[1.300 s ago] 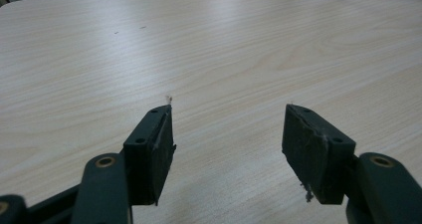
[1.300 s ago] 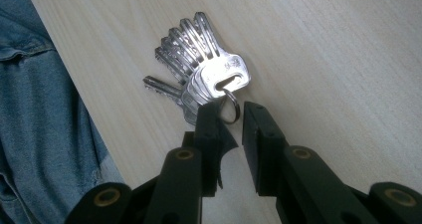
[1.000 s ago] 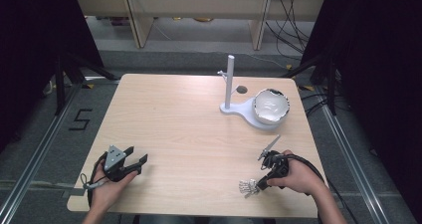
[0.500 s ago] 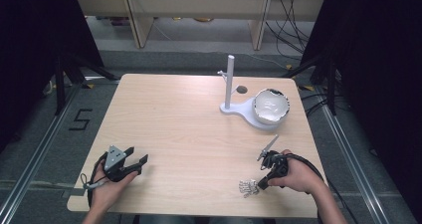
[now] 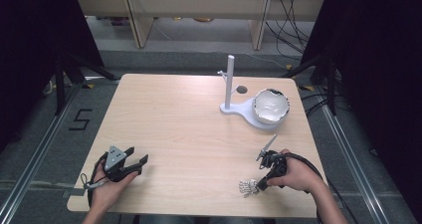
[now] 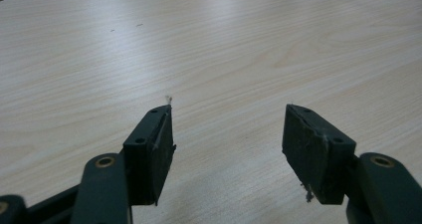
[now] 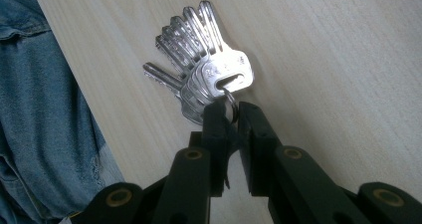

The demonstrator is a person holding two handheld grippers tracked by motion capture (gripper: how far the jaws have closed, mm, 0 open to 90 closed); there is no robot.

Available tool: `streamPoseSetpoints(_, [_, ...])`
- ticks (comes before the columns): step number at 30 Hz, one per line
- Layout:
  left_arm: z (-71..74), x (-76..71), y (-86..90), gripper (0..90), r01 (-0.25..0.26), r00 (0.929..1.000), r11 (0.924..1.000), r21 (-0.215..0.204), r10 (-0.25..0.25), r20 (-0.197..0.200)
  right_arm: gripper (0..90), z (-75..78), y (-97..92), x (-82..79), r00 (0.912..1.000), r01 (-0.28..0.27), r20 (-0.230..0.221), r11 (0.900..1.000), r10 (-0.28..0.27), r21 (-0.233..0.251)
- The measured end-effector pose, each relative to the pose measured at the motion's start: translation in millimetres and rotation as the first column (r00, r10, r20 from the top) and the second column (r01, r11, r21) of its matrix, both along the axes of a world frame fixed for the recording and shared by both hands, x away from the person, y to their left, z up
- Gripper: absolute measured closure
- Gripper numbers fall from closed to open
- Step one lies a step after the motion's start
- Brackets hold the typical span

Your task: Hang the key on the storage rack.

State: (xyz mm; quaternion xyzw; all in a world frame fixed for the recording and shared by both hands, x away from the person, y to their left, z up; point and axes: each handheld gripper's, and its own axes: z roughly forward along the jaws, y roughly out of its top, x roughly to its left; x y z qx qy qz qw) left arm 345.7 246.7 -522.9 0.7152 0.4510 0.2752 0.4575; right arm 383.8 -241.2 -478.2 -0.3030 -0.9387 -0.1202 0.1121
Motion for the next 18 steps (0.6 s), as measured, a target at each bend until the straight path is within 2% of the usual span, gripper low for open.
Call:
streamPoseSetpoints(1, [0.0, 0.0, 0.0, 36.6, 0.0, 1.0, 1.0, 0.0, 0.0, 0.0, 83.1, -1.7, -0.1, 2.5, 0.9992, -0.04, 0.009, 0.999, 0.04, 0.019])
streamPoseSetpoints(2, [0.0, -0.1, 0.0, 36.6, 0.0, 1.0, 1.0, 0.0, 0.0, 0.0, 83.8, 0.1, 0.9, 1.2, 1.0, -0.005, -0.007, 1.0, 0.005, -0.007])
streamPoseSetpoints(6, [0.0, 0.1, 0.0, 36.6, 0.001, 1.0, 1.0, -0.001, -0.001, -0.002, 85.3, -1.3, 1.3, 2.8, 0.9995, -0.03, -0.007, 0.9996, 0.03, 0.004])
streamPoseSetpoints(10, [0.0, 0.0, -0.1, 36.6, 0.001, 1.0, 1.0, 0.0, -0.001, -0.001, 87.7, 1.1, 2.9, 1.4, 0.9996, 0.007, -0.026, 0.9997, -0.008, -0.022])
streamPoseSetpoints(12, [0.0, 0.0, -0.1, 36.6, 0.002, 1.0, 1.0, 0.0, -0.002, -0.001, 88.2, 1.4, 2.6, 2.0, 0.9999, -0.002, -0.017, 0.9998, 0.001, -0.019])
streamPoseSetpoints(14, [0.0, 0.1, 0.0, 36.6, 0.002, 1.0, 1.0, 0.0, -0.002, -0.002, 88.7, 1.6, 3.0, 1.5, 0.9996, -0.004, -0.027, 1.0, 0.004, -0.007])
streamPoseSetpoints(16, [0.0, 0.1, -0.1, 36.6, 0.002, 1.0, 1.0, -0.001, -0.002, -0.002, 89.2, 2.5, 1.9, 2.5, 0.9996, -0.025, -0.01, 0.9997, 0.025, -0.007])
streamPoseSetpoints(18, [0.0, 0.1, 0.0, 36.6, 0.002, 1.0, 1.0, -0.002, -0.002, -0.002, 89.2, 1.8, 2.2, 3.0, 0.9992, -0.04, -0.011, 0.9992, 0.04, 0.005])
